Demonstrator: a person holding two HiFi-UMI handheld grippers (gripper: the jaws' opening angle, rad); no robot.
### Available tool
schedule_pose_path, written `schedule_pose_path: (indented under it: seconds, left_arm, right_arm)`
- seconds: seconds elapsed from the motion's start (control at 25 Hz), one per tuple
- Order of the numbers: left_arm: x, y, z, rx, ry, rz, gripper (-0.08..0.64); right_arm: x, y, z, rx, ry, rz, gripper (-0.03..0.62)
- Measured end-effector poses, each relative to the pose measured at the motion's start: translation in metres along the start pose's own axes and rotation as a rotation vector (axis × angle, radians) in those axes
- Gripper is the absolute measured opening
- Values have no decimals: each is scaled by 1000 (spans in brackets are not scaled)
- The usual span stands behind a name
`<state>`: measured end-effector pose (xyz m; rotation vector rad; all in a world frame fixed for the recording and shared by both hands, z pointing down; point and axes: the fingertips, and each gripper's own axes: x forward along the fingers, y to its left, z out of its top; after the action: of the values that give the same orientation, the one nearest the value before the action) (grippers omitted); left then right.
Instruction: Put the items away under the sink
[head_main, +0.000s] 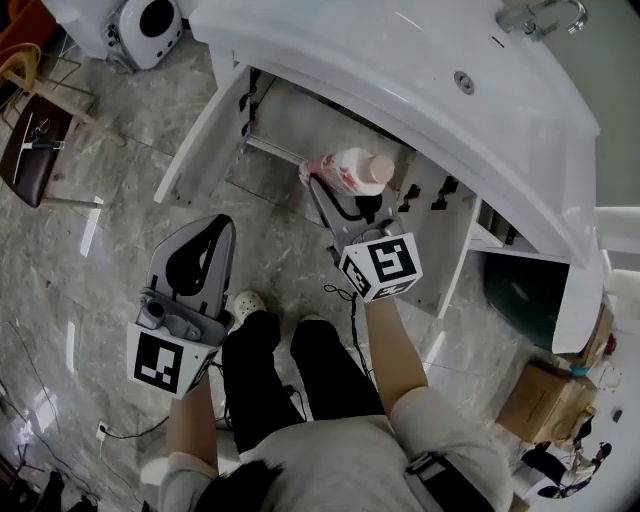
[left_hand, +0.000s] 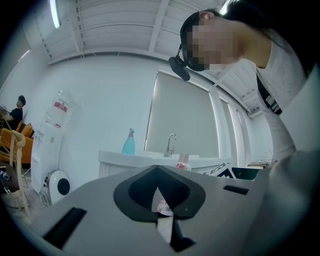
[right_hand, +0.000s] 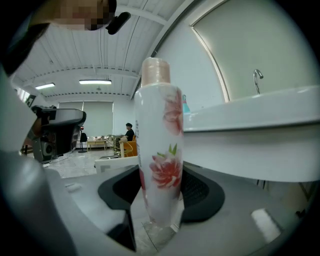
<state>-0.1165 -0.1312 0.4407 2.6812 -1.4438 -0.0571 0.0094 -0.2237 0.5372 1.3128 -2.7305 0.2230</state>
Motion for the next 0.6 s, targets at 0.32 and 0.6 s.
schedule_pose_path:
  seconds: [0.32, 0.6]
  left_arm:
    - [11, 5, -86, 20, -30, -33, 6]
    - [30, 17, -156, 86, -46, -71, 6]
  right_arm:
    - [7, -45, -89, 14, 25, -80, 242]
    - [19, -89, -161, 19, 28, -161, 242]
